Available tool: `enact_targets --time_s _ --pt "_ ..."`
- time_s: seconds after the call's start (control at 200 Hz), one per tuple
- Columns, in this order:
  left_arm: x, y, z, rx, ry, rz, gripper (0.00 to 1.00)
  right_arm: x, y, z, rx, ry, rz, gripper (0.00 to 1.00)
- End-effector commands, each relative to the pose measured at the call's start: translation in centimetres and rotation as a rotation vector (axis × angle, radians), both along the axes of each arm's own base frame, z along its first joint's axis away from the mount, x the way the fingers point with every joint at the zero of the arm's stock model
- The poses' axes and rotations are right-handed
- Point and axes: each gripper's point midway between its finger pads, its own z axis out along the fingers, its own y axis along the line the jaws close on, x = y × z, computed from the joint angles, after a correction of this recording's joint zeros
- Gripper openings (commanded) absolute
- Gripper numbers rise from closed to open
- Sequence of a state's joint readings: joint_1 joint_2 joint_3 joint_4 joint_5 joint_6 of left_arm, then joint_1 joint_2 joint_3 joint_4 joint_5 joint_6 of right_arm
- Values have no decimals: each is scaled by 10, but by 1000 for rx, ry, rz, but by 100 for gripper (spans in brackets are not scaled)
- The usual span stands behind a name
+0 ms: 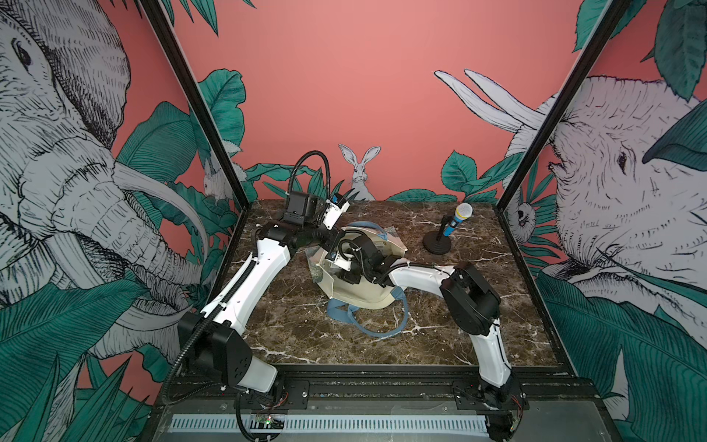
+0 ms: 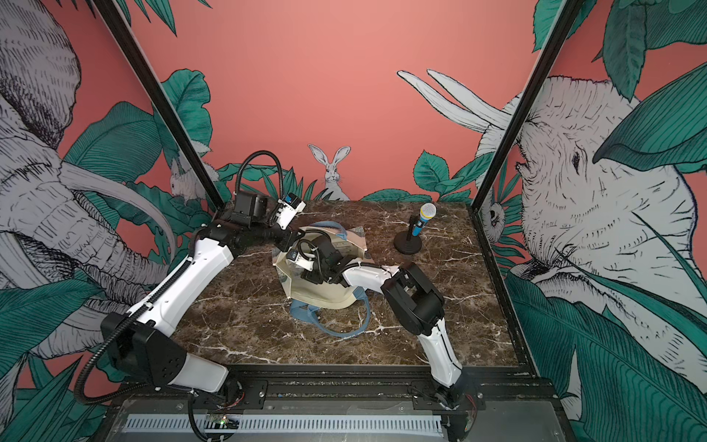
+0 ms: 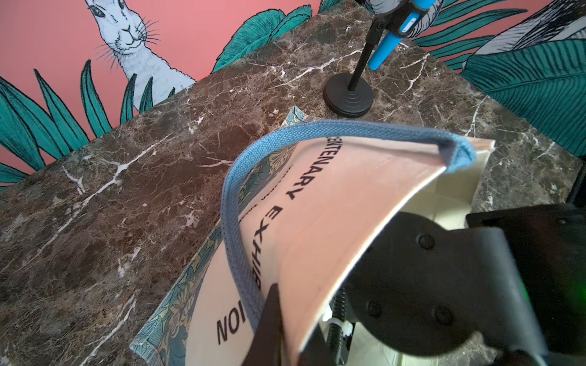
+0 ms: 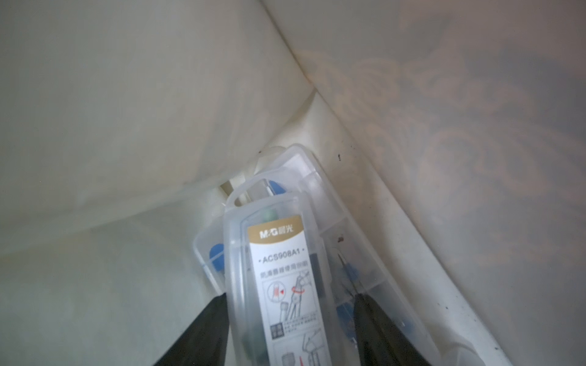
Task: Take out the compass set from the canvas bag
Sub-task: Pick up the compass set from the canvas bag.
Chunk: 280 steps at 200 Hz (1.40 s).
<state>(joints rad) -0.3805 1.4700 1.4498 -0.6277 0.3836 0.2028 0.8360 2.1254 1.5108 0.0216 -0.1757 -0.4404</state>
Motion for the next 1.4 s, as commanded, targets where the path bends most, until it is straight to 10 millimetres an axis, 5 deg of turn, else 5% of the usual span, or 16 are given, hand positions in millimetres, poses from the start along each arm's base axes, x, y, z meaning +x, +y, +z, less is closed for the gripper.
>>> enact_targets --time_s 0.0,0.175,0.645,1.395 --pt "-13 -6 36 -62 -102 -52 0 -1 -12 -26 -67 99 -57 69" --pt "-12 -5 34 -55 -102 -48 0 -3 -12 -27 -77 132 -64 62" --pt "-9 -2 34 -39 -113 -29 0 -7 -30 14 -66 92 -116 39" --pt "23 31 44 46 -209 203 0 -52 -68 113 34 128 -132 34"
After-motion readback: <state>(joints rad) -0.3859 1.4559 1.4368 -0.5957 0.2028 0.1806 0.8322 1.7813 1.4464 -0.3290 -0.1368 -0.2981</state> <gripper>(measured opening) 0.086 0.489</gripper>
